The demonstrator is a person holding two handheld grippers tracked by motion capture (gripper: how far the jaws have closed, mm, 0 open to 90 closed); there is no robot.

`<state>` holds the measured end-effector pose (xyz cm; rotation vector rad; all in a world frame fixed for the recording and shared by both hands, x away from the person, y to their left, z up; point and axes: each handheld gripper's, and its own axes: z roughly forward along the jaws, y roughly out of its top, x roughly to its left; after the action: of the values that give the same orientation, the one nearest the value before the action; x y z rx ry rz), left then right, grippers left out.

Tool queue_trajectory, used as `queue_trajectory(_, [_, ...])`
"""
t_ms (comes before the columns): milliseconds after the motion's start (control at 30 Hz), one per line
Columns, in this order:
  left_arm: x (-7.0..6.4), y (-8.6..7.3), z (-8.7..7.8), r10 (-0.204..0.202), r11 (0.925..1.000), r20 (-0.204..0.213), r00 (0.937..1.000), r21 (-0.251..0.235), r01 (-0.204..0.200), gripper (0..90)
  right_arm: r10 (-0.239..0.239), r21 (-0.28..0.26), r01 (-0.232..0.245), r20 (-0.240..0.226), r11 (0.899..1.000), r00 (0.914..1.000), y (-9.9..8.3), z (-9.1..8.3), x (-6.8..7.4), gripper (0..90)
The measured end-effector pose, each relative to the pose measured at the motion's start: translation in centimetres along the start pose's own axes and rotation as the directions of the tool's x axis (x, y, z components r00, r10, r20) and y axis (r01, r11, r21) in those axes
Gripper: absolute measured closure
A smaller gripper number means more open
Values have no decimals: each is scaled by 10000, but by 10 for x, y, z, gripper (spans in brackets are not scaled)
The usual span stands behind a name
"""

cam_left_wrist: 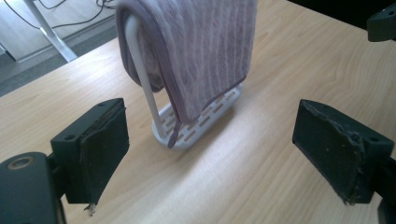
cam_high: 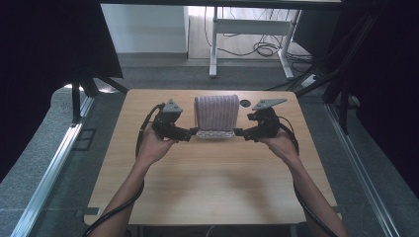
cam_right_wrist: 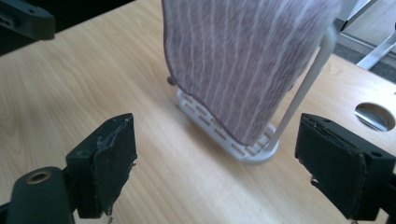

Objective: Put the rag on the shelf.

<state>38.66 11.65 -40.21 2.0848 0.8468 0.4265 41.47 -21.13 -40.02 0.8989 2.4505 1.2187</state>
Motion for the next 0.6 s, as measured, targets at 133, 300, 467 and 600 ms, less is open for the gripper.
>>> queue_trajectory(133, [-7, -20, 0, 24, 10000, -12, 10000, 64, -24, 104, -81, 96, 81, -42, 9999, 10000, -15, 2, 8, 94])
queue_trajectory(300, [-16, -47, 3, -151, 9995, 58, 9999, 292, 150, 104, -186, 149, 189, -175, 9997, 9997, -37, 8, 17, 90])
queue_trajectory(467, [-26, -73, 7, -120, 9993, -38, 9999, 359, 121, 105, -28, 140, 32, -293, 9999, 9996, -58, 15, 21, 87])
queue_trajectory(600, [-32, -89, 12, -59, 9986, -163, 9998, 518, 67, 105, 61, 338, -53, -215, 9994, 9998, -72, 21, 24, 71])
